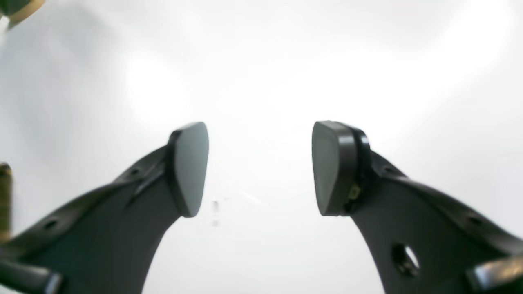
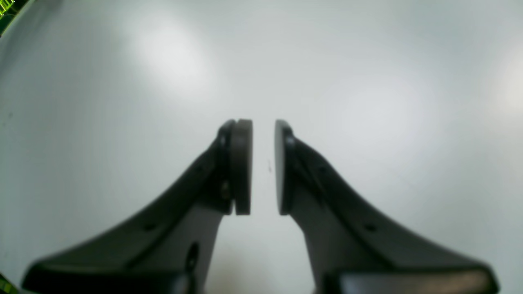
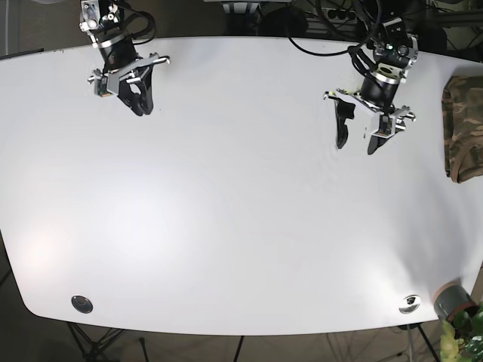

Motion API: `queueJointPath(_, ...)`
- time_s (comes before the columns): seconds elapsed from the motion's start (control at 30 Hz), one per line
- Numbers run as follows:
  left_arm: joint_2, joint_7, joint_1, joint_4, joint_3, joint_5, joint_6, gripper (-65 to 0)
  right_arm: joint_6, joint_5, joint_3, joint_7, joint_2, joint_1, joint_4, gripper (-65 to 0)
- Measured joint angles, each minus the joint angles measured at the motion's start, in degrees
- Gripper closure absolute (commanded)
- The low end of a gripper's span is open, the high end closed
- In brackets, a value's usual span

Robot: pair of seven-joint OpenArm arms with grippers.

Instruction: Fold the T-shirt properly

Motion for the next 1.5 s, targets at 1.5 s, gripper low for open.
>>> queueJointPath(1.5, -9.8, -35.5, 45.6, -10.5, 22.6, 9.5, 24.7, -36.9, 1.03, -10.2, 1.5, 36.4, -2.4, -25.1, -24.7, -8.6)
